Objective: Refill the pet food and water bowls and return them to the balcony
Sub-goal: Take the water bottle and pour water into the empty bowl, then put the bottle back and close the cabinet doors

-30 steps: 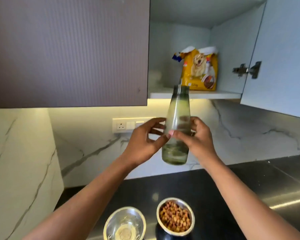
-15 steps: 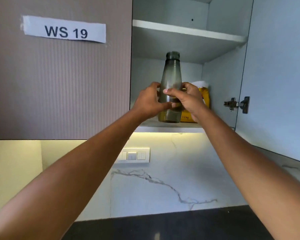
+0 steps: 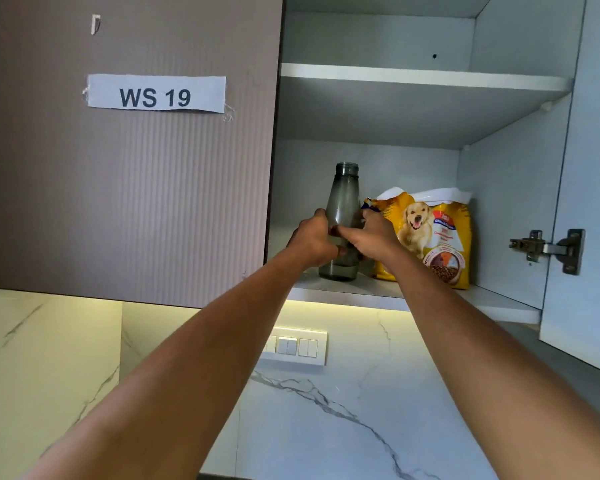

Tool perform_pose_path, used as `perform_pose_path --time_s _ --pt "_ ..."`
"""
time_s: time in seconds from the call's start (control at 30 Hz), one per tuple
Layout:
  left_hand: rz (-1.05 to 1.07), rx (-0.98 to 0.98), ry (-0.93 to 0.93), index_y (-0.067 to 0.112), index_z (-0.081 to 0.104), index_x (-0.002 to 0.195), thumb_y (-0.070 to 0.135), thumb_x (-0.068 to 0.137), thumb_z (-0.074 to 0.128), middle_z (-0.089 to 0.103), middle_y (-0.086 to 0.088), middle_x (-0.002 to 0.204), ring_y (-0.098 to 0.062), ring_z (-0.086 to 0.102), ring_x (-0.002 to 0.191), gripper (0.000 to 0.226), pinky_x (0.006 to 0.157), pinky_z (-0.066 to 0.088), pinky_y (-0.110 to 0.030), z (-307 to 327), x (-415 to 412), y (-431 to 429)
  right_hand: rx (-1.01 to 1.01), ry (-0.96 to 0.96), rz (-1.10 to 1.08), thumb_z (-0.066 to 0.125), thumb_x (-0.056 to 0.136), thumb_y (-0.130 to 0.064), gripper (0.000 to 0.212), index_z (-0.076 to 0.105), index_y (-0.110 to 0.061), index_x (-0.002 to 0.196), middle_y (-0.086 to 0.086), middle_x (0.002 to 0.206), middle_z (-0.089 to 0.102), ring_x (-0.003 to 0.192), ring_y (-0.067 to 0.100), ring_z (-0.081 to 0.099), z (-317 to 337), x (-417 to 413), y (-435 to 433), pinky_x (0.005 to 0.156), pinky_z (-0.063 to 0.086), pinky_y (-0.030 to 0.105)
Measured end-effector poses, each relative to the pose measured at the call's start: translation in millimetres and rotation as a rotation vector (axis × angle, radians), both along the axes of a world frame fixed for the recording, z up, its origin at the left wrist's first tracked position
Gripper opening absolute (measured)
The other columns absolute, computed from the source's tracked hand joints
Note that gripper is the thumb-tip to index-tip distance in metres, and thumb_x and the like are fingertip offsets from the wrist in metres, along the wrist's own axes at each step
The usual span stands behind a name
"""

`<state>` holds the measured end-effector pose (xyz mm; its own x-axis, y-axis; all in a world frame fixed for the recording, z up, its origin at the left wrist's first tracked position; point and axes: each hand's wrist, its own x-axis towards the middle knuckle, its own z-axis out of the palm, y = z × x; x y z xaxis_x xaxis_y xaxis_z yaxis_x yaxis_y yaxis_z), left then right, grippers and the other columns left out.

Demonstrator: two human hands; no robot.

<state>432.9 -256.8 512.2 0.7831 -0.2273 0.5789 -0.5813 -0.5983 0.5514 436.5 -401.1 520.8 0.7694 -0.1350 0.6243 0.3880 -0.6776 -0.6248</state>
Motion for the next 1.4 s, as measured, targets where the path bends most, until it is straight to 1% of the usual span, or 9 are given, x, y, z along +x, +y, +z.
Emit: perform_pose_path --time_s 0.33,0.43,0.53,0.6,0.7,0.83,0.93,1.17,1.4 --pt "0.075 0.054 0.067 0.018 0.038 0.137 0.01 0.086 0.077 0.054 -0.009 0.122 -0.025 0.057 0.104 0.064 0.086 0.058 -0.036 4 7 0 -0.019 -0.048 -0.043 0.086 0.081 -0.045 0.07 0.06 -0.013 0.137 0.008 0.124 0.07 0.11 0.026 0.067 -4 29 6 0.074 0.053 0.027" --pt "0.123 0.065 0.079 0.017 0.042 0.126 0.015 0.087 0.077 0.054 -0.008 0.116 -0.024 0.059 0.104 0.052 0.087 0.058 -0.035 2 0 0 -0.05 -0.012 -0.086 0.085 0.078 -0.055 0.073 0.061 -0.014 0.132 0.008 0.118 0.069 0.107 0.027 0.067 -2 25 6 0.076 0.058 0.033" --pt "0.168 0.029 0.022 0.013 0.039 0.137 0.021 0.089 0.076 0.055 -0.009 0.115 -0.025 0.059 0.108 0.061 0.081 0.049 -0.03 -1 -23 6 -0.074 -0.054 -0.192 0.078 0.077 -0.069 0.072 0.063 -0.011 0.116 0.01 0.104 0.067 0.097 0.029 0.066 0 5 7 0.065 0.053 0.034" --pt "0.182 -0.035 -0.058 0.013 0.036 0.147 0.02 0.091 0.073 0.059 -0.011 0.127 -0.027 0.059 0.116 0.068 0.084 0.046 -0.03 -7 -46 14 -0.02 -0.118 -0.224 0.075 0.083 -0.067 0.072 0.065 -0.007 0.12 0.012 0.109 0.07 0.102 0.03 0.066 -3 -21 6 0.073 0.053 0.036" --pt "0.16 -0.09 -0.192 0.017 0.044 0.145 0.02 0.093 0.071 0.061 -0.006 0.135 -0.024 0.059 0.124 0.058 0.097 0.05 -0.033 -29 -88 29 0.066 -0.215 -0.172 0.076 0.089 -0.051 0.057 0.068 -0.011 0.129 0.007 0.122 0.074 0.111 0.024 0.068 -21 -75 3 0.094 0.057 0.039" --pt "0.094 -0.124 -0.27 0.019 0.056 0.135 0.022 0.094 0.069 0.065 0.001 0.132 -0.016 0.06 0.121 0.043 0.1 0.05 -0.031 -71 -150 54 0.113 -0.316 -0.2 0.077 0.089 -0.035 0.032 0.073 -0.016 0.114 -0.002 0.107 0.077 0.093 0.011 0.071 -66 -156 6 0.085 0.059 0.032" --pt "0.057 -0.101 -0.268 0.016 0.061 0.13 0.022 0.093 0.069 0.068 0.001 0.126 -0.016 0.063 0.116 0.038 0.094 0.052 -0.03 -104 -190 73 0.128 -0.267 -0.238 0.078 0.087 -0.031 0.024 0.073 -0.018 0.107 -0.006 0.102 0.077 0.086 0.011 0.074 -105 -211 8 0.086 0.062 0.037" --pt "-0.029 -0.057 -0.157 0.016 0.062 0.128 0.022 0.093 0.068 0.069 0.001 0.125 -0.018 0.063 0.116 0.035 0.088 0.045 -0.023 -174 -256 93 0.038 -0.083 -0.361 0.077 0.09 -0.028 0.021 0.071 -0.021 0.108 -0.007 0.105 0.076 0.093 0.014 0.074 -192 -331 14 0.088 0.062 0.04" --pt "-0.099 -0.023 -0.08 0.018 0.06 0.134 0.026 0.095 0.066 0.066 0.001 0.132 -0.017 0.061 0.122 0.04 0.091 0.043 -0.023 -192 -320 75 -0.105 -0.059 -0.402 0.078 0.091 -0.026 0.025 0.068 -0.019 0.113 -0.005 0.115 0.077 0.1 0.016 0.075 -213 -420 11 0.089 0.062 0.038"
